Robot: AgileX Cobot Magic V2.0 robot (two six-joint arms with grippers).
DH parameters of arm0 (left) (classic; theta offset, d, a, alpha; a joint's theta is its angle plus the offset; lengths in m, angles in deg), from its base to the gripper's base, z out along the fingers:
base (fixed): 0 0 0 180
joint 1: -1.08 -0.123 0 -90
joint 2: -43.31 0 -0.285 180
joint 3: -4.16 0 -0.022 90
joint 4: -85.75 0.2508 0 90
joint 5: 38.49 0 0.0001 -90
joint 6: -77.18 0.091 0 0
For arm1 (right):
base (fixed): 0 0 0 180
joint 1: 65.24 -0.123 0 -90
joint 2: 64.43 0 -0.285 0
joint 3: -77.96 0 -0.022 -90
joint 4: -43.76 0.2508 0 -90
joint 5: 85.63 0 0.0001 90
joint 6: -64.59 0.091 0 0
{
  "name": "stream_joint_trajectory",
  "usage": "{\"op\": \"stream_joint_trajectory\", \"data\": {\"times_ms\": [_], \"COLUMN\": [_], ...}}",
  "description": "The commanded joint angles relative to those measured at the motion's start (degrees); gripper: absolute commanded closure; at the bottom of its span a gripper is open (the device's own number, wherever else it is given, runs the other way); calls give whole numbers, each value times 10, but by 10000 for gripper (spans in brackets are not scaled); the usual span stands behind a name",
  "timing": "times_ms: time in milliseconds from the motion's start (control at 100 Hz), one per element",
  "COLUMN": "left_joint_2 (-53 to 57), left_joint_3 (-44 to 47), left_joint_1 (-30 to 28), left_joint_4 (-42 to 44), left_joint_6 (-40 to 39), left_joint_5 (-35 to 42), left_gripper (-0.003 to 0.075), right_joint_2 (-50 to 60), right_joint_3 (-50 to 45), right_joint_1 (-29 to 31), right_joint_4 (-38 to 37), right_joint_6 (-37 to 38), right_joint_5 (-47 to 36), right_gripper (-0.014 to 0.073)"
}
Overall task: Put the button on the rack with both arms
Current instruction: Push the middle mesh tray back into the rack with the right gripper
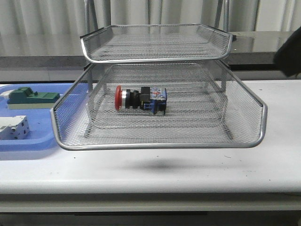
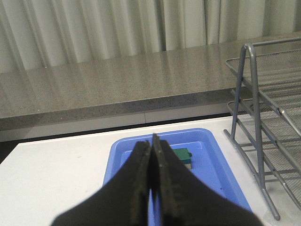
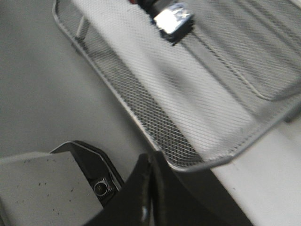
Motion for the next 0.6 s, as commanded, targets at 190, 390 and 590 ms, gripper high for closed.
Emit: {"op": "stream_joint_trajectory", "data": {"times_ms": [190,390,590], "left_joint_2": [-2,-2,-2], "left_joint_3": [-15,-15,-15], "left_joint_1": [-2,-2,-2], "left_joint_4": [-7,-7,-7], "left_joint_6": [-6,-6,-6], "left_joint_5": [41,41,41], "left_gripper": [740,740,740], "right_joint_2": [-74,-116,-168], "right_joint_3": [20,20,20], "right_joint_1": [-124,-199,-241], "right_joint_4": [29,9,-14], "right_joint_6": [-50,-51,-51], "right_joint_5": [-73,-125,-167], "right_gripper": [663,663,663]}}
